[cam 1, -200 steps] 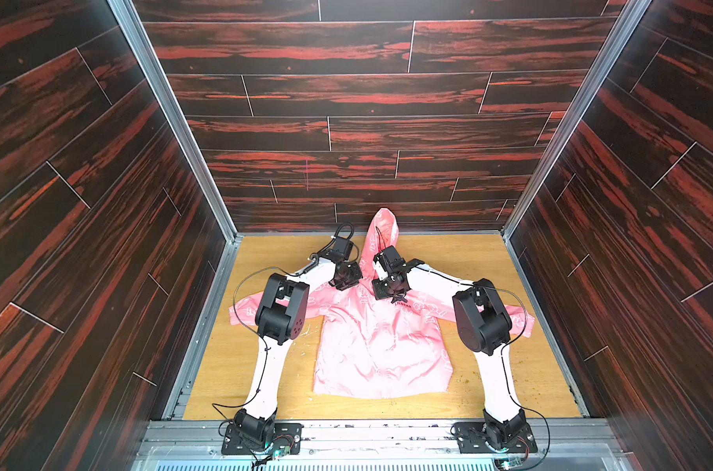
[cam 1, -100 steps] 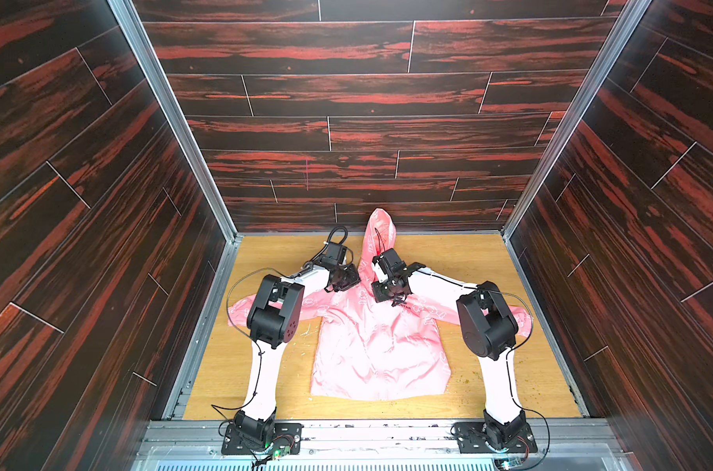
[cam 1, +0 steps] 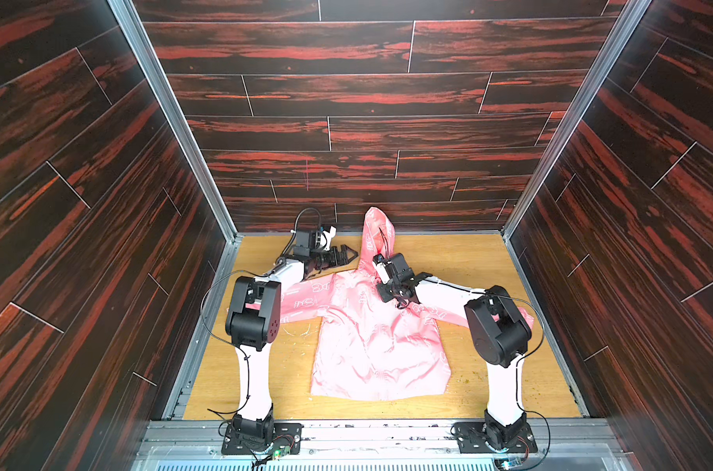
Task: Unzip the jacket
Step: Unzip the zipper on the jacket.
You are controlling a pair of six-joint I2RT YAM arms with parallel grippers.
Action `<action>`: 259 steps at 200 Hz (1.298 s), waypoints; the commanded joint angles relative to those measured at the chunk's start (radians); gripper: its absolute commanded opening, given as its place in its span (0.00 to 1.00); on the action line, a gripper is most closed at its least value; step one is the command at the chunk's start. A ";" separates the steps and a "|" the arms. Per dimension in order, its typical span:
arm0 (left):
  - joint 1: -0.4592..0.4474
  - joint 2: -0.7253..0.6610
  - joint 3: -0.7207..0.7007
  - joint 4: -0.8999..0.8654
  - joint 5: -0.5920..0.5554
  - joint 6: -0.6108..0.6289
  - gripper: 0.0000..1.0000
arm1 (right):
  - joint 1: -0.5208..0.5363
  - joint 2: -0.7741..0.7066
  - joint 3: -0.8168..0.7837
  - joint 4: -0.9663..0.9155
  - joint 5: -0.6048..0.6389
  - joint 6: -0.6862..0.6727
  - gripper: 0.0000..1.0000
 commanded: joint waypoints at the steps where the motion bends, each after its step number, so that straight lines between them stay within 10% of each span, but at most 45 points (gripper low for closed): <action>1: -0.015 0.013 0.072 -0.164 0.211 0.207 0.88 | 0.003 -0.090 -0.055 0.210 -0.013 -0.144 0.00; 40: -0.014 -0.002 0.117 -0.424 0.303 0.595 1.00 | -0.013 -0.129 -0.084 0.279 -0.149 -0.237 0.00; 132: -0.001 0.124 0.484 -1.265 0.315 1.354 0.89 | -0.030 -0.267 -0.185 0.324 -0.401 -0.374 0.00; 167: -0.028 0.111 0.467 -1.253 0.317 1.374 0.92 | -0.029 -0.297 -0.183 0.303 -0.448 -0.421 0.00; 214: -0.045 0.020 0.328 -0.835 0.286 1.093 1.00 | -0.026 -0.329 -0.176 0.215 -0.500 -0.468 0.00; 259: -0.048 0.077 0.503 -1.117 0.259 1.334 0.93 | -0.011 -0.356 -0.184 0.179 -0.487 -0.514 0.00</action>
